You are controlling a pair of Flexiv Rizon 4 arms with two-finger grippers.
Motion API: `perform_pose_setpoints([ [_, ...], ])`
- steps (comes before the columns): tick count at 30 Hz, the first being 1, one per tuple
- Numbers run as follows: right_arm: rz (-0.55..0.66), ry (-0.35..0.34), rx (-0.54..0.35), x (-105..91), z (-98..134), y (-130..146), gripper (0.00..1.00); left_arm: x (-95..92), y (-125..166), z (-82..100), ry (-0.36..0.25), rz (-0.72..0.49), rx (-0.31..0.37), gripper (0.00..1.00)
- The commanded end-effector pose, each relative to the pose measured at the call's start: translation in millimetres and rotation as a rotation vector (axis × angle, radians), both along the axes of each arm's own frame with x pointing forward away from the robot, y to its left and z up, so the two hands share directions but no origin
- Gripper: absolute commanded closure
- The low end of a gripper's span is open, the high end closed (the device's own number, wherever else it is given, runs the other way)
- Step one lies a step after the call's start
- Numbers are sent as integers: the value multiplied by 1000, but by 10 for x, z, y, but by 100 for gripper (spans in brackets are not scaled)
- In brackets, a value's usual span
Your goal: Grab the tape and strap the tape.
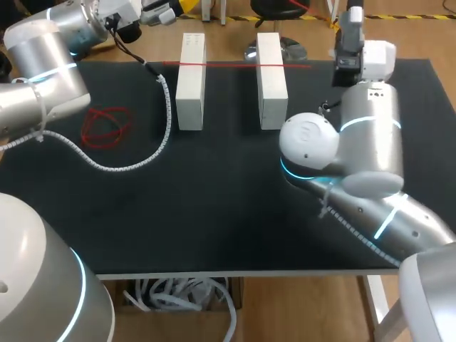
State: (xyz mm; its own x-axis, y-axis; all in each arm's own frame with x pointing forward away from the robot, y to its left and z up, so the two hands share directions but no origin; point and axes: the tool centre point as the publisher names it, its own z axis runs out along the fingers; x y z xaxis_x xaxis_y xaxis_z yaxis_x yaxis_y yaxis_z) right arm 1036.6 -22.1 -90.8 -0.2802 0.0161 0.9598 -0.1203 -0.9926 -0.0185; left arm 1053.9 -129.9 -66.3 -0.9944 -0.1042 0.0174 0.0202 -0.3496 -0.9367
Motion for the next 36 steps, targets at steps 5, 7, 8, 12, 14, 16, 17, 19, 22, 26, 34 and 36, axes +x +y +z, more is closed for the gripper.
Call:
perform_pose_setpoints([
  [5, -102, 10, 92, 69, -152, 68, 0, -4, -3, -2, -1, 2, -1, 100],
  [7, -106, 12, 108, 97, -186, 54, 0, -4, -3, -2, -1, 2, -1, 100],
  [8, -109, 10, 117, 108, -198, 47, 0, -4, -3, -2, -1, 2, -1, 100],
  [12, -110, 4, 149, 152, -234, 35, 0, -4, -3, -2, -1, 2, -1, 100],
  [14, -112, -3, 166, 178, -237, 33, 0, -4, -3, -2, -1, 2, -1, 100],
  [16, -111, -4, 191, 200, -239, 38, 0, -4, -3, -2, -1, 2, -1, 100],
  [17, -109, -6, 199, 210, -240, 41, 0, -4, -3, -2, -1, 2, -1, 100],
  [19, -104, -13, 203, 231, -239, 53, 0, -4, -3, -2, -1, 2, -1, 100],
  [22, -100, -13, 207, 274, -249, 56, 0, -4, -3, -2, -1, 2, -1, 100],
  [26, -101, -15, 206, 315, -239, 34, 0, -4, -3, -2, -1, 2, -1, 100],
  [34, 41, -17, 109, 452, -206, 122, 0, -4, -3, -2, -1, 2, -1, 100],
  [36, 90, 12, 60, 434, -193, 166, 0, -4, -3, -2, -1, 2, -1, 100],
])
